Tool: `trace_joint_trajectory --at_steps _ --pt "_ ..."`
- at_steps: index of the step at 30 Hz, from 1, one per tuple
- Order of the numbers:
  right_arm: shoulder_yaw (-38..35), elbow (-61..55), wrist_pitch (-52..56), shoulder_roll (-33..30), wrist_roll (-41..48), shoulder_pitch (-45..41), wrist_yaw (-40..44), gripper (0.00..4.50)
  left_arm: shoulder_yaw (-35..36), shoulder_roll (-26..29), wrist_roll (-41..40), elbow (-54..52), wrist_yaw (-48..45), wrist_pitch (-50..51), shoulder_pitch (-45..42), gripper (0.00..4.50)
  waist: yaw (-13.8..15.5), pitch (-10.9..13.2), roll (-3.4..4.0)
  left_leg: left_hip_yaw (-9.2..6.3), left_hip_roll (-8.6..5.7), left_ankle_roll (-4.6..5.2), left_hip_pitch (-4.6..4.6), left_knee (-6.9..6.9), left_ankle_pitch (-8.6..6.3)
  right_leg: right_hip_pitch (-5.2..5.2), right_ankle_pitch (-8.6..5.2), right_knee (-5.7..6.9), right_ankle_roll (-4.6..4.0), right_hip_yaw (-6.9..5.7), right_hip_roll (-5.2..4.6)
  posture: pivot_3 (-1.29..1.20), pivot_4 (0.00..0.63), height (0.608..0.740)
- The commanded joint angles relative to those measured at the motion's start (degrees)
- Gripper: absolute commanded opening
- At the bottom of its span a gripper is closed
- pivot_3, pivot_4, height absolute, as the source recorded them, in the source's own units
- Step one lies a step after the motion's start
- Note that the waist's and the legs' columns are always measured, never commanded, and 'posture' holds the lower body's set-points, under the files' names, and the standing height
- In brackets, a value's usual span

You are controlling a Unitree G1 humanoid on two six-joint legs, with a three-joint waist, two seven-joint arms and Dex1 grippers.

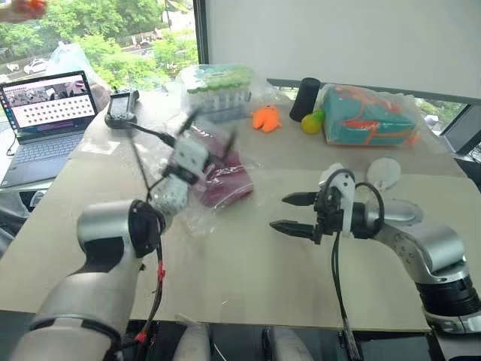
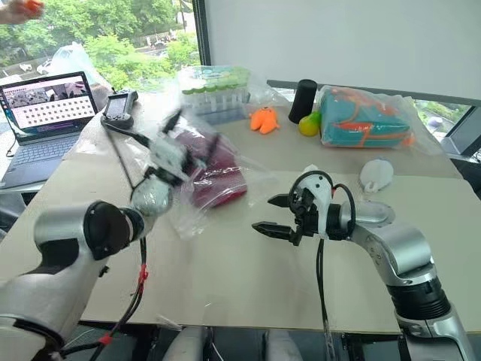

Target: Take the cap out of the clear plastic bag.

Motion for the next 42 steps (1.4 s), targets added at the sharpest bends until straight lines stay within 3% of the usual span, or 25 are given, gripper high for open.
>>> trace_joint_trajectory --at_steps 1,8,14,16,19,27,33,42 --pt "-1.1 -0.6 -0.7 -0.3 0.0 -0.7 0.1 4.50 1.5 5.6 8.1 1.2 -6.1 -1.3 0.5 4.47 -0.4 0.0 0.00 0.01 0.01 0.00 0.00 0.00 0.00 -0.03 0.00 0.01 -0.01 0.01 0.01 0.00 0.150 0.740" --pt "-1.4 -0.8 -0.5 -0.9 -0.3 -0.5 0.3 4.50 12.2 10.0 9.1 1.2 -23.7 10.7 2.7 4.47 -0.7 0.0 0.06 0.01 0.03 0.01 0.05 0.00 0.00 0.00 -0.01 0.10 0.01 -0.01 -0.01 0.00 0.150 0.740" --pt "-1.6 -1.0 -0.2 -1.2 -0.3 -0.1 0.1 4.50 24.0 11.1 2.9 1.2 -50.1 28.5 3.5 4.47 -1.0 0.0 0.07 0.01 0.06 0.01 0.02 -0.01 0.00 -0.05 -0.02 0.10 0.01 -0.02 0.00 0.00 0.150 0.740" --pt "-1.3 -1.2 -0.1 -1.1 -0.2 -0.1 0.0 4.50 27.2 13.1 -1.4 1.2 -63.0 42.1 1.1 4.47 -1.4 0.0 0.07 0.01 0.06 0.01 0.02 -0.01 0.00 -0.04 -0.02 0.11 0.00 -0.02 0.01 0.00 0.150 0.740" --pt "-1.0 -1.0 -0.1 -1.1 -0.3 -0.3 0.1 4.50 27.7 16.9 -3.9 1.2 -74.5 54.5 -2.2 4.47 -2.1 0.0 0.08 -0.01 0.07 0.01 0.01 -0.01 0.00 -0.07 -0.05 0.14 -0.02 -0.03 0.03 0.00 0.150 0.740" --pt "-0.4 -0.4 -0.9 -0.9 -0.9 -0.1 0.3 4.50 22.2 22.2 -4.9 1.2 -88.2 79.3 -18.0 4.47 -3.0 0.0 0.06 -0.14 0.08 0.02 -0.03 -0.04 0.00 -0.08 -0.33 0.14 0.36 -0.11 0.04 0.00 0.150 0.740" --pt "-0.3 -0.4 -1.0 -0.6 -1.1 0.0 0.4 4.50 16.5 21.5 -0.1 1.2 -98.3 80.8 -17.4 4.47 -3.5 0.0 0.21 -0.14 0.11 0.03 0.04 -0.05 -0.01 -0.10 -0.41 0.24 0.34 -0.11 0.05 0.00 0.150 0.740" --pt "-0.4 -1.2 -1.0 -0.6 -1.1 1.1 0.2 4.50 16.2 20.4 0.6 1.2 -93.2 64.4 -11.9 4.47 -3.3 0.0 0.21 -0.16 0.14 0.03 0.01 -0.05 -0.01 -0.14 -0.23 0.29 0.03 -0.12 0.05 0.00 0.150 0.740"
